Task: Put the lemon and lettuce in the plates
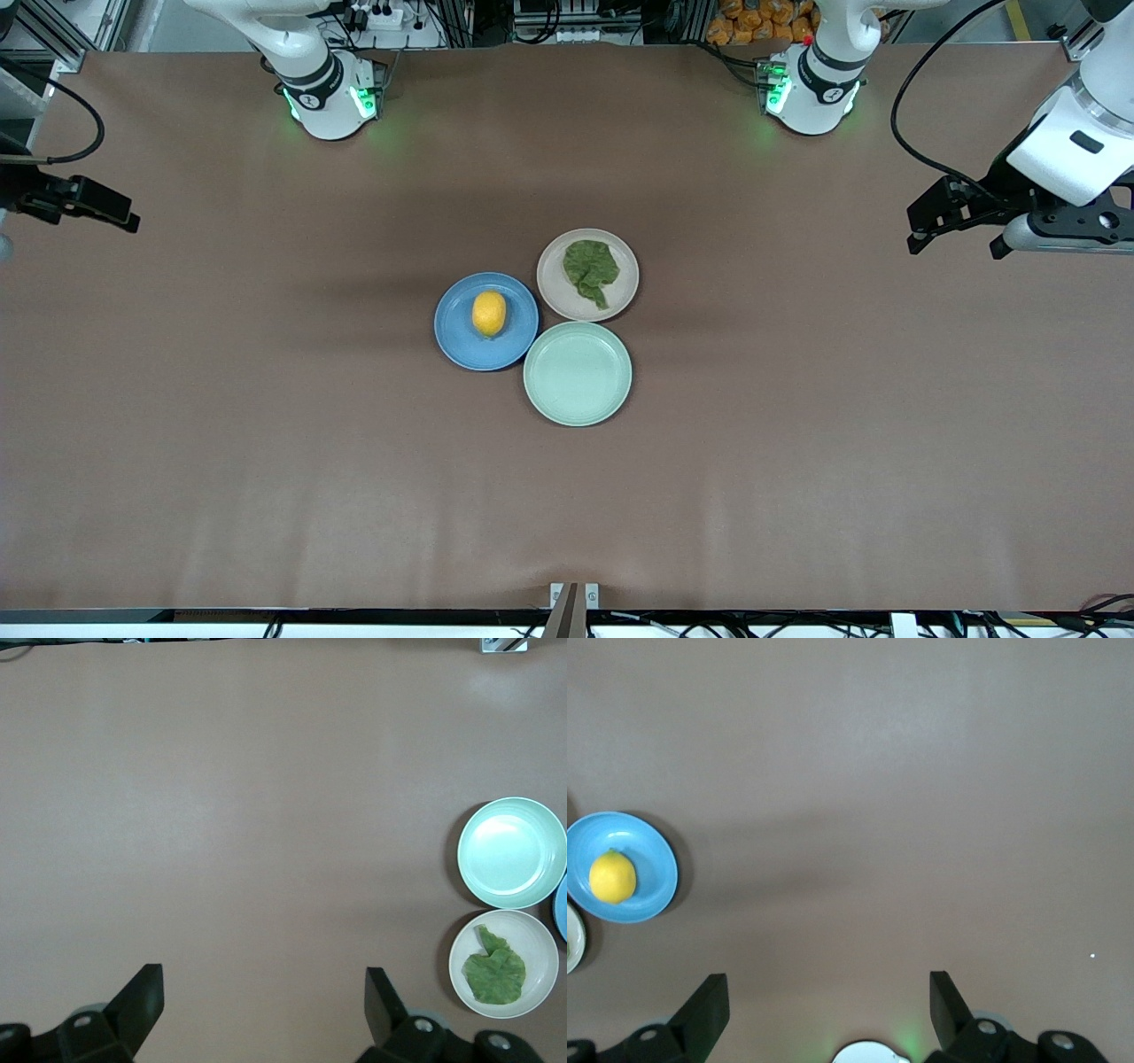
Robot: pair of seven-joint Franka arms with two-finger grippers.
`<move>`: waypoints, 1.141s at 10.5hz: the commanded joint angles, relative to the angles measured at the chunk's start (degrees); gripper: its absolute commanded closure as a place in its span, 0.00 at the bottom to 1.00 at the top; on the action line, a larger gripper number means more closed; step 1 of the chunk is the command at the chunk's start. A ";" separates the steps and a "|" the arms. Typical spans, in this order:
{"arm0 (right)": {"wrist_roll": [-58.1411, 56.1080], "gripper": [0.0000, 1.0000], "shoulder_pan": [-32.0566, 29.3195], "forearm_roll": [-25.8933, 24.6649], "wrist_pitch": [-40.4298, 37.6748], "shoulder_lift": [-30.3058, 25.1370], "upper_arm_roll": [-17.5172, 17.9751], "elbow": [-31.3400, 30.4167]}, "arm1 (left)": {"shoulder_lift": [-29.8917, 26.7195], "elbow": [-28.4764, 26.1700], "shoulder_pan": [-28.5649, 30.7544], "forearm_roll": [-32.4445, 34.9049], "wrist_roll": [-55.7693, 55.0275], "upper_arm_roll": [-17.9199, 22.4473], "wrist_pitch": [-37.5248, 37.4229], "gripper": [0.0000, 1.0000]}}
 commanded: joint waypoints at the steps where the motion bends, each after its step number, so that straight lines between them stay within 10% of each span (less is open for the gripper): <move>1: -0.65 0.00 -0.79 1.70 -2.21 1.85 0.34 2.73 | 0.26 1.16 -0.10 1.27 1.15 -0.01 -1.23 0.00; 12: -0.73 0.00 -0.79 1.70 -2.03 3.44 0.25 4.49 | 0.26 1.16 -0.19 1.27 0.89 -0.10 -1.23 0.00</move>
